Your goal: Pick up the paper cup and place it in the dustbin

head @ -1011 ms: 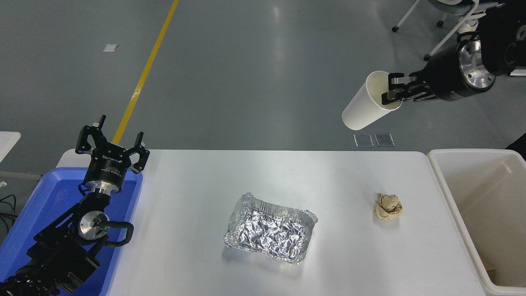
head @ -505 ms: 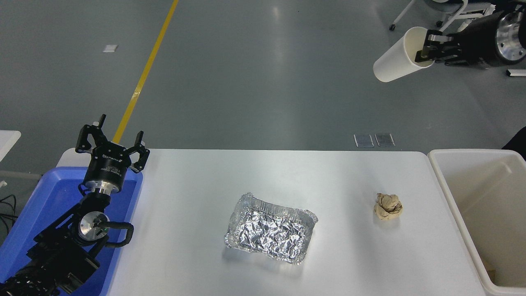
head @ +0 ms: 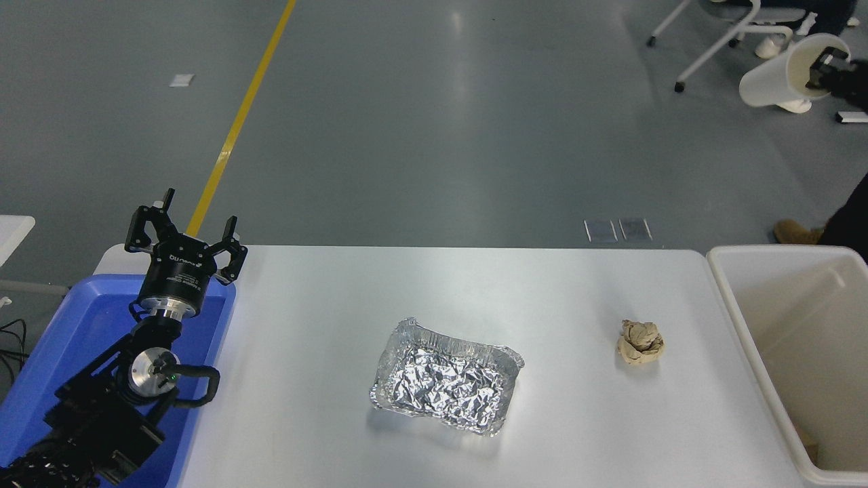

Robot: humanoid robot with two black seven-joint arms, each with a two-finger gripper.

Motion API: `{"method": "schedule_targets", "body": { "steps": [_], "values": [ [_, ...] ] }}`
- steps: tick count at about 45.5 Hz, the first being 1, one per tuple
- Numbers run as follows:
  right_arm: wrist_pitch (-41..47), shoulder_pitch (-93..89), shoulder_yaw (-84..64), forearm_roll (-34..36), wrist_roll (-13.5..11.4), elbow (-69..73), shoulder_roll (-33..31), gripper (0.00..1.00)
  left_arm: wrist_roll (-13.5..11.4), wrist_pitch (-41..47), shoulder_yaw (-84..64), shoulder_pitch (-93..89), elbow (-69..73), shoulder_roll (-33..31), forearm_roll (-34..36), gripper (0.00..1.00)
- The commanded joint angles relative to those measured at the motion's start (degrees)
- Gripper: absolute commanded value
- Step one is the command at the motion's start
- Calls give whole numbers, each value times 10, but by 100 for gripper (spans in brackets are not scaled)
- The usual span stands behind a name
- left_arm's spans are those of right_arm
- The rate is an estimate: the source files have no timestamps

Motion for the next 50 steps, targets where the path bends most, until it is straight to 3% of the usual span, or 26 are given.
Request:
{"method": "schedule_targets", "body": {
  "steps": [1,14,25,50],
  "values": [
    [-78,-150,58,103,-85,-49,-32,0,0,0,0,0,0,0,0,98],
    [-191,-371,278,87,-82,-150,-9,0,0,0,0,0,0,1,0,98],
    [-191,-484,429,-12,-82,-257,43,0,0,0,0,0,0,0,0,98],
    [-194,-566,500,-31,-80,-291,86,0,0,0,-1,0,0,0,0,98]
  ]
}}
